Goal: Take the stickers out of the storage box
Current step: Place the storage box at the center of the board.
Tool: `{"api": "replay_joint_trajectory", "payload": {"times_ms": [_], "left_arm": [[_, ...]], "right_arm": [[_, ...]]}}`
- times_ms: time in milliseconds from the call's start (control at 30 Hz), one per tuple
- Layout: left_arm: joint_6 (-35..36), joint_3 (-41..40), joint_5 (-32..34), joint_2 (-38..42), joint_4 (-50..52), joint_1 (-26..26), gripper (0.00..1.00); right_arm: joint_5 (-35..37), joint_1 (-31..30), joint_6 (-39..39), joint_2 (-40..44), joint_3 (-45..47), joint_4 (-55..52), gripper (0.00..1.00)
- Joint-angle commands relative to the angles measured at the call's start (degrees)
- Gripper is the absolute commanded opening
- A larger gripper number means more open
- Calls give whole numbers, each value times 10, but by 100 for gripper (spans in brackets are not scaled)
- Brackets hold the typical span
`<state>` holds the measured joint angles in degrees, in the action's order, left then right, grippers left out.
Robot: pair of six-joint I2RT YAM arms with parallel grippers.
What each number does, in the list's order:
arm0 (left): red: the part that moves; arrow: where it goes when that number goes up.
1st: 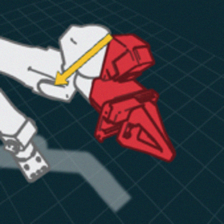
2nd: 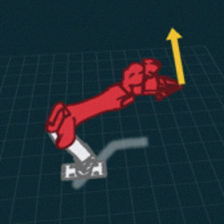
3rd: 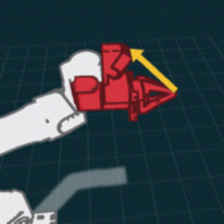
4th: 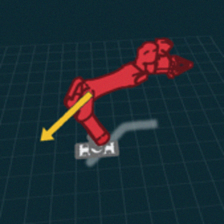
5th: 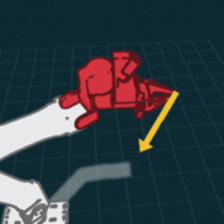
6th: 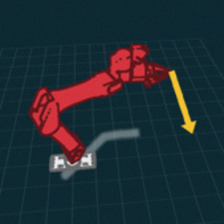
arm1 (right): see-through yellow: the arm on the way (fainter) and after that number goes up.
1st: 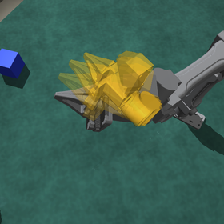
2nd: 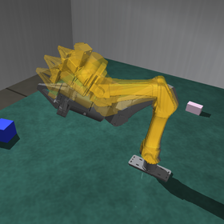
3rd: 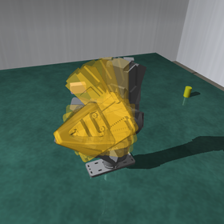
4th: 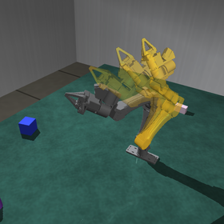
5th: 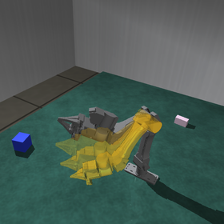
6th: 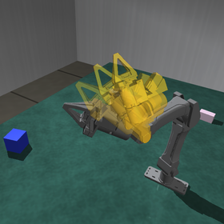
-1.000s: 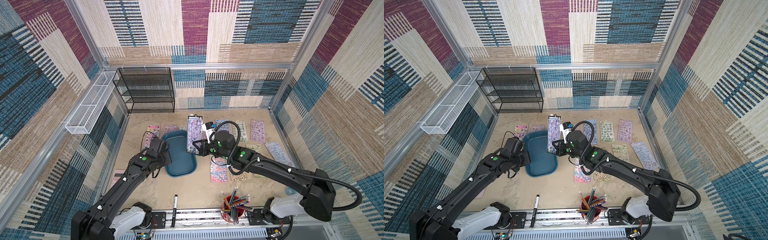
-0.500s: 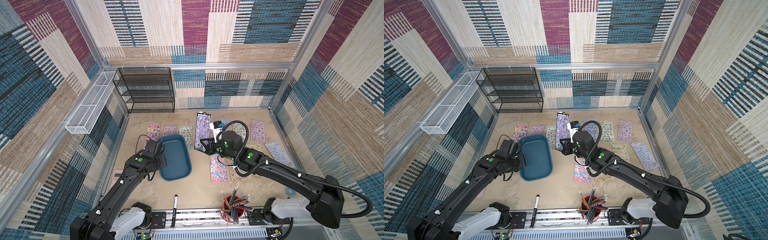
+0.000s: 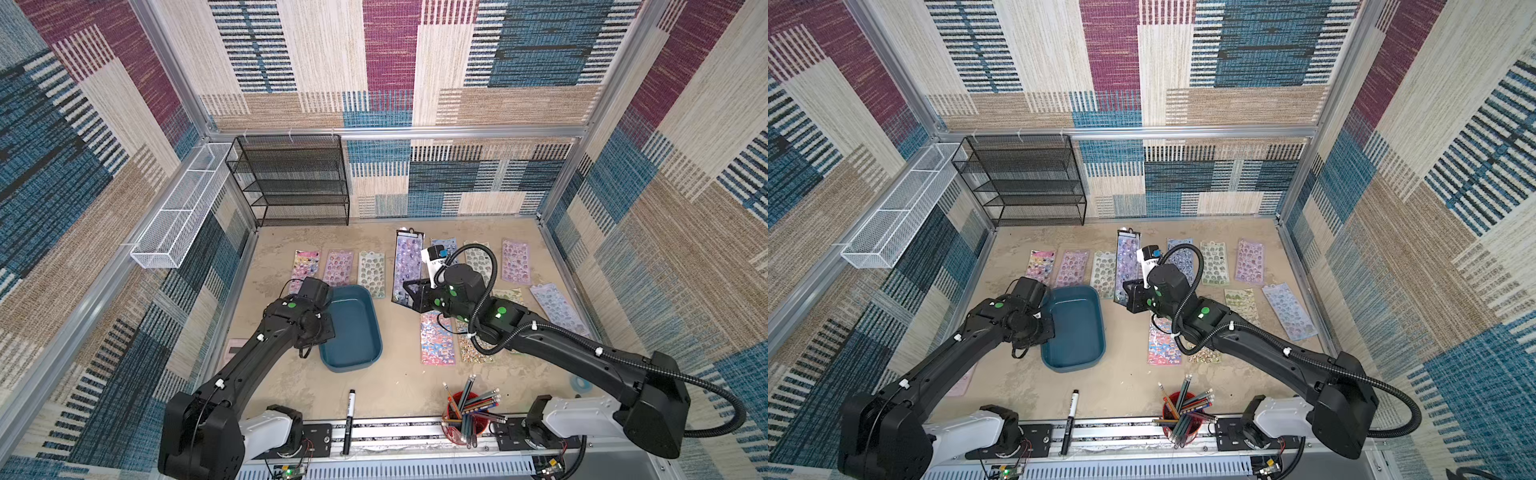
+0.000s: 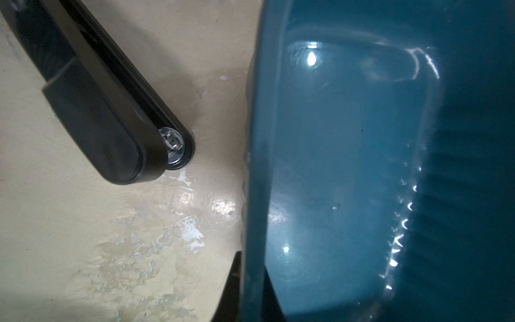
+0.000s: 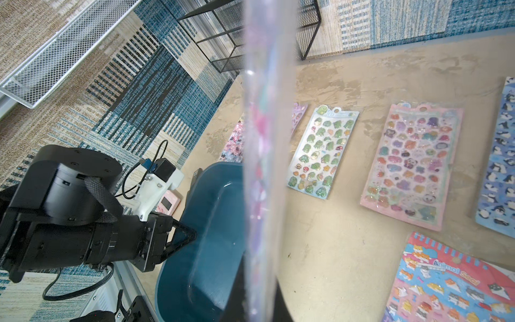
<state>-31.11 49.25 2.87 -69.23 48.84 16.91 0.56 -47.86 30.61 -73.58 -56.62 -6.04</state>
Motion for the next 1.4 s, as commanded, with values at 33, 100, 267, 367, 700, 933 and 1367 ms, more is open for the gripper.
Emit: {"api": "replay_joint_trajectory", "payload": {"times_ms": [33,100,267,367,700,933,1367], "left_arm": [[33,9,-10,-12,16,-4,0],[32,11,-7,-25,30,-4,0],[30,17,-4,-46,43,-5,0],[28,19,1,-63,49,-7,0],[36,30,-12,-88,49,-32,9],[42,39,-15,-81,56,-37,24],[91,113,-70,12,82,-37,38]], "right_arm": [[5,2,2,2,2,6,0],[5,3,1,-1,-1,7,0],[1,3,-2,-5,-2,6,0],[-1,5,-2,-6,1,6,0],[5,10,-11,-1,5,0,0],[12,13,-18,3,3,-5,0],[51,21,-59,19,-27,-49,0]]}}
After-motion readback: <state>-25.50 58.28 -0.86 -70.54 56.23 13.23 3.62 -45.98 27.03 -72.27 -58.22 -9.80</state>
